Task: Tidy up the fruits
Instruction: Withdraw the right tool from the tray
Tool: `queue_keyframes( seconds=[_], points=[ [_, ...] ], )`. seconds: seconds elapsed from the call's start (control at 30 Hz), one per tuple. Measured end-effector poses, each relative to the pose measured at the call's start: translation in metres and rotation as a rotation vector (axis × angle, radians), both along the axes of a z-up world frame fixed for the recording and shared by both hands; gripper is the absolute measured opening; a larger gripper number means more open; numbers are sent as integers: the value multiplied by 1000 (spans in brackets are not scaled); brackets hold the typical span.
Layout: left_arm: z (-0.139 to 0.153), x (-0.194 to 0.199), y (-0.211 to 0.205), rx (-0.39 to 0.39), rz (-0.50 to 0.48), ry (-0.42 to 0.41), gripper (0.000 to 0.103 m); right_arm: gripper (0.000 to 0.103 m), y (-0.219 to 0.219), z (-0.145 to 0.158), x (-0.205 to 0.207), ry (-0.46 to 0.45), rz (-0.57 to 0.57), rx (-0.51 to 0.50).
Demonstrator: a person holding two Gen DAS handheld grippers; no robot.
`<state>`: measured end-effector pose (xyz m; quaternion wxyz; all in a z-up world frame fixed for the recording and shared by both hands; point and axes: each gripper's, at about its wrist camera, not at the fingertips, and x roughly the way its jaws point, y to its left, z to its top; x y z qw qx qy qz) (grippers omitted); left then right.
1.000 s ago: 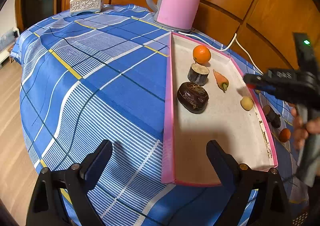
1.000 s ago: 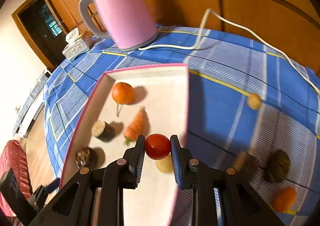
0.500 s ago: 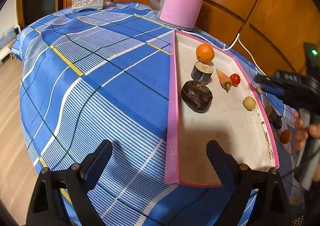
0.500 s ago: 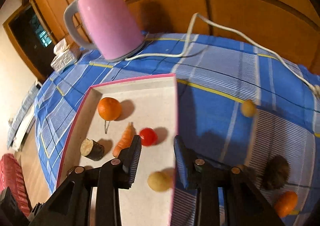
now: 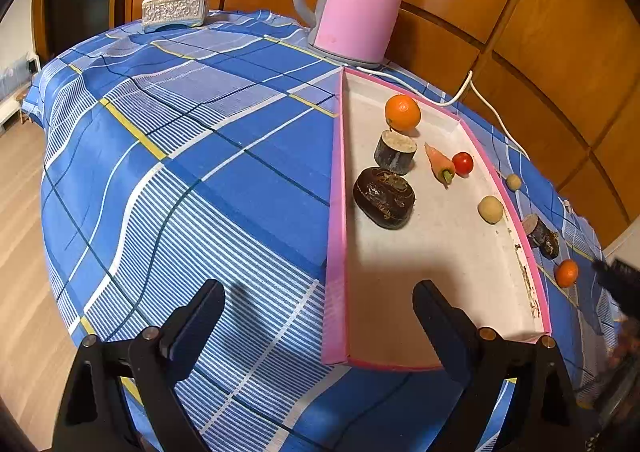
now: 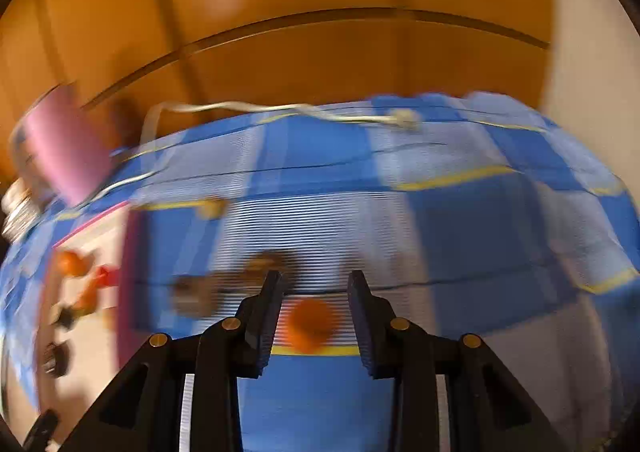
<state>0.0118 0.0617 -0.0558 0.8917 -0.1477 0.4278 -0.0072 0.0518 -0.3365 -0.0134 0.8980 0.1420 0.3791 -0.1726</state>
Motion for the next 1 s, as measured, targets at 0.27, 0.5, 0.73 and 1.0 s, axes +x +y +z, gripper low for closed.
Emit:
queue_keyframes(
  seconds=[0.27, 0.5, 0.73, 1.0],
  points=[
    [8, -1, 6, 12, 21, -26, 96, 34, -88, -28, -59, 81, -427, -39],
    [31, 3, 12, 46, 41, -80, 96, 40, -106, -51, -72, 102, -550, -60],
    [57, 21, -2, 67, -37, -117, 99, 57, -100, -56, -68, 83, -524, -70],
    [85, 52, -49, 71, -204, -156, 99, 59, -99, -57, -66, 83, -520, -77]
  ],
)
